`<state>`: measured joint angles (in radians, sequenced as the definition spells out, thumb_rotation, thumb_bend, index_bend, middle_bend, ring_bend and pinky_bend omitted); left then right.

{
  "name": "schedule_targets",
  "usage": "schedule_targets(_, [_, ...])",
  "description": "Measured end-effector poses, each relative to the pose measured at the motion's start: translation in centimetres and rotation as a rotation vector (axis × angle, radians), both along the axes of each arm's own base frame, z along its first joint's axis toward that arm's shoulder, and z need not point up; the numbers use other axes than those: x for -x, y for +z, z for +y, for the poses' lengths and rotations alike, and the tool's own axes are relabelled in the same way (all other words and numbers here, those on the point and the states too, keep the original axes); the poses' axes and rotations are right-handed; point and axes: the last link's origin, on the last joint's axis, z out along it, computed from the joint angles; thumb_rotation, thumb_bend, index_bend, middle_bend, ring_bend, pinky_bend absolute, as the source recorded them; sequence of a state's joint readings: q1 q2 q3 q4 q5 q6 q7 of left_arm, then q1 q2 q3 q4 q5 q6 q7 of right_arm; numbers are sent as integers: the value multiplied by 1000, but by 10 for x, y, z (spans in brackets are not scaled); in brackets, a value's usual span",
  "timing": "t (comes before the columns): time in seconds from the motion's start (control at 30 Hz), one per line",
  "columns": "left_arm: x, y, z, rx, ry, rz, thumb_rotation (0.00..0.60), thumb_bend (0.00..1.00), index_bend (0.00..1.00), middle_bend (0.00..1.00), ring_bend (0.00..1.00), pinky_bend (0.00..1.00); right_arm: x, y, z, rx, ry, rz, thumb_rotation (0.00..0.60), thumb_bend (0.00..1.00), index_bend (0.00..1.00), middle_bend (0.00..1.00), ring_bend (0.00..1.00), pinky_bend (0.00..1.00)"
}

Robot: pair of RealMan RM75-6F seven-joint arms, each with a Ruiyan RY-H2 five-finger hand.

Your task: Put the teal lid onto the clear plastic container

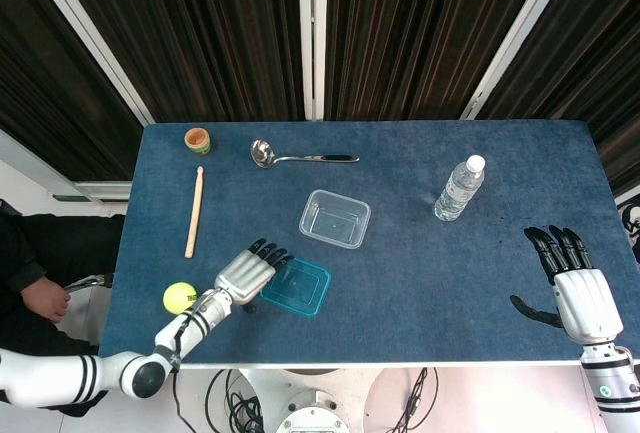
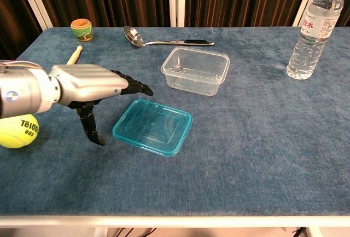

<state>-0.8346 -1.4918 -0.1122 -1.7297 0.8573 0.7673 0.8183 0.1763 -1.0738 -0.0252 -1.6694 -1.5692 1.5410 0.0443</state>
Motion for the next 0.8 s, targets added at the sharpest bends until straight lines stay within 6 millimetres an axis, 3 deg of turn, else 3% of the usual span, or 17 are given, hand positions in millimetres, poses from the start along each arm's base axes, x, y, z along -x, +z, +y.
schedule_targets(0.47, [-41,-22,2,-14,40,149,600,0,70,24,0,5,5,-3,-3,-20,-21,-25,600,103,0,95,0,26])
schedule_targets(0.8, [-54,-31,0,-11,55,189,600,11,93,24,0,16,11,-3,-2,-34,-39,-58,600,102,0,93,0,26])
